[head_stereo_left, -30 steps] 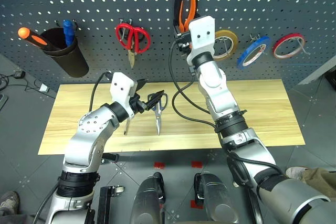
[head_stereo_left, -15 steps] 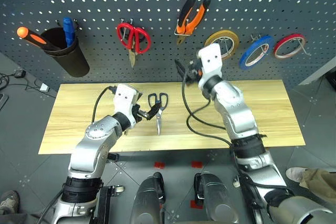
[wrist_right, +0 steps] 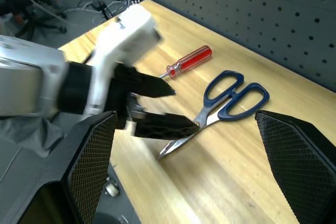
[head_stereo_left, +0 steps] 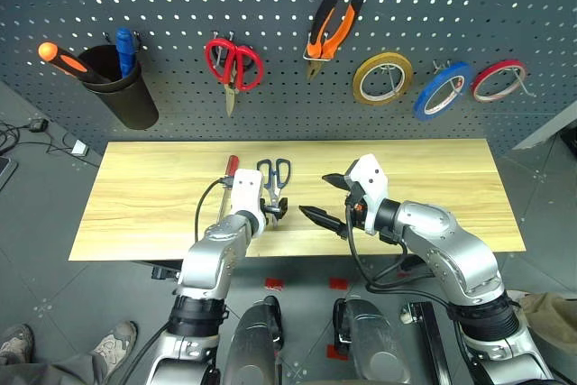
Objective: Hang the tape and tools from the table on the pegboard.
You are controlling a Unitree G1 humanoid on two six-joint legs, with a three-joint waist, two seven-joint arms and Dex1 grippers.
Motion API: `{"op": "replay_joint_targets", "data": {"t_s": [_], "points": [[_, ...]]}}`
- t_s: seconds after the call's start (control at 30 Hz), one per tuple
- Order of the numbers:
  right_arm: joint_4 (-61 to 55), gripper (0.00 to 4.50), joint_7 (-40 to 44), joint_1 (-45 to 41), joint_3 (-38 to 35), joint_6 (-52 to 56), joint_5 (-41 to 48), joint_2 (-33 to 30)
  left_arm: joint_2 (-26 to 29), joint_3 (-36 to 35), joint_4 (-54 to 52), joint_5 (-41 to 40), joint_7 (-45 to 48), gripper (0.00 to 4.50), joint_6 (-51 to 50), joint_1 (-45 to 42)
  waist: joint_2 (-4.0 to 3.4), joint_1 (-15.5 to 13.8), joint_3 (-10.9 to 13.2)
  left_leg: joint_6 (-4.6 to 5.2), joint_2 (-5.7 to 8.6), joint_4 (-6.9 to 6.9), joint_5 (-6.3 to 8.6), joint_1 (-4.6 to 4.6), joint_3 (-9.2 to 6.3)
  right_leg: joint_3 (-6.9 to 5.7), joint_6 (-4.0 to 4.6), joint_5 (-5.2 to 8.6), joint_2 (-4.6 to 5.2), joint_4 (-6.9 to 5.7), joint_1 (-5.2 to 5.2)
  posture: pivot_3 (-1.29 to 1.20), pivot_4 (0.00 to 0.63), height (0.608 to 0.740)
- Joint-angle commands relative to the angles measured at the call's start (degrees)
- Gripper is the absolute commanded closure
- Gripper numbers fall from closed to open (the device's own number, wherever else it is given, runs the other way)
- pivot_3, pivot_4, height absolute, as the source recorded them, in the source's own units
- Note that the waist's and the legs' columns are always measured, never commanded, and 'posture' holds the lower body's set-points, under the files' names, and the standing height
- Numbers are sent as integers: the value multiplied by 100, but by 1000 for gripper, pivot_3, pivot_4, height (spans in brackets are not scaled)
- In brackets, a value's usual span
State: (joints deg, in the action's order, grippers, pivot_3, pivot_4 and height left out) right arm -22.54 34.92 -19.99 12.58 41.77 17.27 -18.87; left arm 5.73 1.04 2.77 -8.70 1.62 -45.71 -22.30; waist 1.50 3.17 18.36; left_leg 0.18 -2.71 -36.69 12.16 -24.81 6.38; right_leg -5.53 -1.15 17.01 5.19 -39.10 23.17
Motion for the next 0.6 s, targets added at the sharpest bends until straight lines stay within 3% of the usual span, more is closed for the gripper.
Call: {"op": "replay_joint_targets", "data": {"t_s": [0.03,0.3,0.4,0.6], "points": [[-333,0,39,39,-6,126,256,25,-248,-140,632,201,-423,29,91,-339,8,4,4,1,0,-1,1,-1,1,1,-2,-1,0,1,0,-158,337,740],[-470,0,-56,60,-122,458,532,62,-343,-103,1700,239,-266,29,-162,-889,29,9,16,2,-1,-3,1,-2,2,-1,-2,-1,2,2,0,-168,336,740],[-519,0,-100,61,-145,525,598,41,-294,-70,1931,286,-145,547,-105,-952,29,8,16,2,-1,-9,1,-1,1,-1,-2,-2,2,-1,-2,-172,334,740],[-528,0,-181,50,-238,637,686,22,-275,-319,2054,169,-30,2362,-58,-930,28,8,14,2,-1,-17,1,0,1,-1,-7,-5,4,-2,-7,-185,327,740]]}}
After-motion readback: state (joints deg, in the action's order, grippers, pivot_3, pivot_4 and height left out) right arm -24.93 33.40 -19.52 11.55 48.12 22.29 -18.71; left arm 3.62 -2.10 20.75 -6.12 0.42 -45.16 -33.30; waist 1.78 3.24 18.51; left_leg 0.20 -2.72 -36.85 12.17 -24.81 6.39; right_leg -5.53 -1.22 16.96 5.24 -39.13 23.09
